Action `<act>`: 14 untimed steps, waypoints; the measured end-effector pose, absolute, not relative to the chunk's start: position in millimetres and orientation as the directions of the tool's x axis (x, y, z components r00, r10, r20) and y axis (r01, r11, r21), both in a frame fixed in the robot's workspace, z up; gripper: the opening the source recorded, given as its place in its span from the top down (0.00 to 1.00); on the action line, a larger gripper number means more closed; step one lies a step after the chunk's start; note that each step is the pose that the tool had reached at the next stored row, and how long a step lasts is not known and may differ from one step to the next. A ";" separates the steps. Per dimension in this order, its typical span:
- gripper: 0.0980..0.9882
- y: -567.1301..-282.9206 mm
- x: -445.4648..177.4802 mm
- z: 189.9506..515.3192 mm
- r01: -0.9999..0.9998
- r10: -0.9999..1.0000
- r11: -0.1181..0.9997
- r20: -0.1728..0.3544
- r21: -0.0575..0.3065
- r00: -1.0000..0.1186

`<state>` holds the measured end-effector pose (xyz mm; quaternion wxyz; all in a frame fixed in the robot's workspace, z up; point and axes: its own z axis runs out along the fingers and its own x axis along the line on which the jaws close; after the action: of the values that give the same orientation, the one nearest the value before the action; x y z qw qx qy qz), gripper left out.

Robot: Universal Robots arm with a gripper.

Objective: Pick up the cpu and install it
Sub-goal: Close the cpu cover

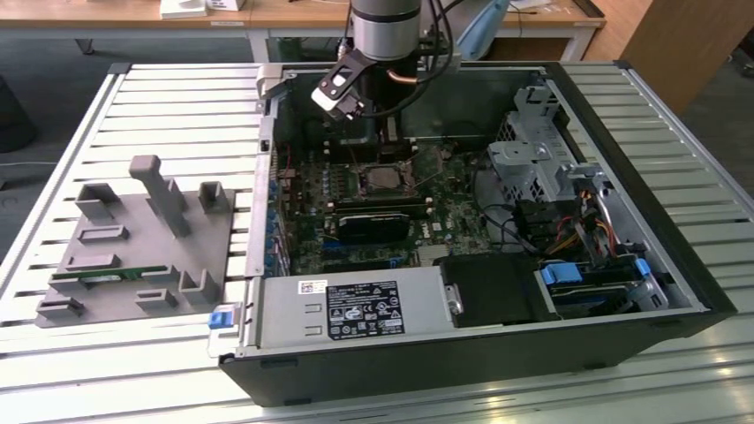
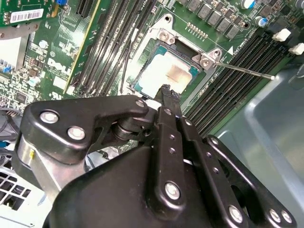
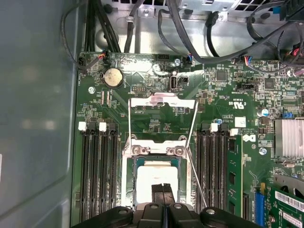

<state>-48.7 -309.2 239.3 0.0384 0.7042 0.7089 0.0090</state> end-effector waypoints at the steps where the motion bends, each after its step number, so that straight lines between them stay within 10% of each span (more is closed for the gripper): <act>1: 0.99 -309.3 -48.7 239.6 0.998 0.999 0.008 -0.042 0.067 -0.005; 14: 0.99 -309.3 -48.7 249.9 0.998 0.999 0.008 -0.042 0.067 -0.005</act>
<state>-48.7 -309.3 249.9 0.0384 0.7042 0.7089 0.0090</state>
